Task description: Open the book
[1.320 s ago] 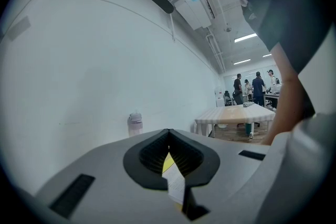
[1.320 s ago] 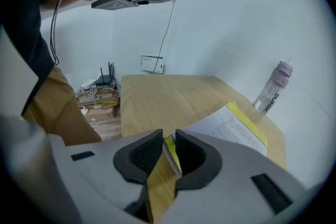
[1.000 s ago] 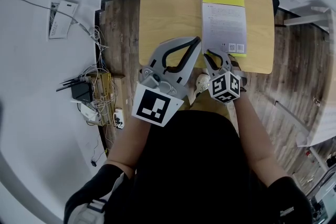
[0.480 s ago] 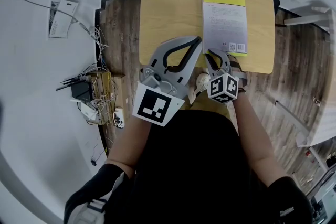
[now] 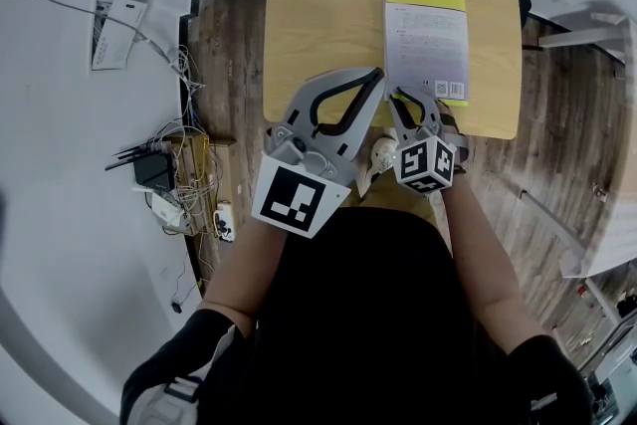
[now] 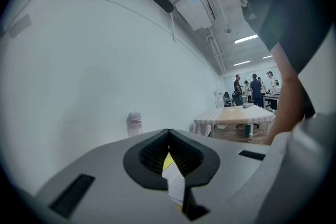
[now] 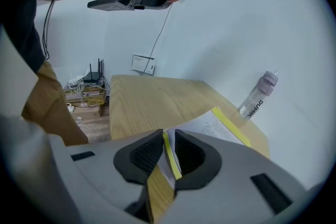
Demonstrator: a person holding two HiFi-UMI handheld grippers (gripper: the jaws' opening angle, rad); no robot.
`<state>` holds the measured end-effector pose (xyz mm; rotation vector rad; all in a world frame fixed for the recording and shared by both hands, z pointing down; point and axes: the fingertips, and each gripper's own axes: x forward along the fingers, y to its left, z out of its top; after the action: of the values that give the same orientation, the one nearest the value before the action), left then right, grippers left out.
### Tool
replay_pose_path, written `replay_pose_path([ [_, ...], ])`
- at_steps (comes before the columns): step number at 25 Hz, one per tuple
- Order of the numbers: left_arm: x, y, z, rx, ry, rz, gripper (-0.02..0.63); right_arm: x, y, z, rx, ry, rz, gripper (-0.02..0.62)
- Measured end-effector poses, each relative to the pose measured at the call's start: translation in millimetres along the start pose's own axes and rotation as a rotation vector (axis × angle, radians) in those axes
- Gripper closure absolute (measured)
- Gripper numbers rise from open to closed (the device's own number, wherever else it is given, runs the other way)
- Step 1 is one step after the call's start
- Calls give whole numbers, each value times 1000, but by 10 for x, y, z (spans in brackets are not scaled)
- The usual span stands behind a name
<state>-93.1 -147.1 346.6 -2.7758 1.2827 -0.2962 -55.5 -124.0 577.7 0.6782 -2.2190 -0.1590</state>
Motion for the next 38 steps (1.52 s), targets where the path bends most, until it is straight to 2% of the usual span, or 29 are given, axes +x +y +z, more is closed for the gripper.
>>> replay_pose_path([
  [5,3,6,-4,-3,2,0,601,-41,-75,16,23,-17,-6,515],
  [10,7,9,-9,-1,4,3,601,20,27,-36,5,13,26,515],
  [14,3,13,8,4,-2,2,601,1,12,-10,15,6,19,554],
  [20,2,19,-11,0,5,2,601,-13,-13,20,17,0,29,560],
  [27,29,13,3,11,2,-1,601,-54,-75,55,27,-17,5,560],
  [38,116,-92,141,42,-11,-13,601,-301,-364,209,53,-78,-80,560],
])
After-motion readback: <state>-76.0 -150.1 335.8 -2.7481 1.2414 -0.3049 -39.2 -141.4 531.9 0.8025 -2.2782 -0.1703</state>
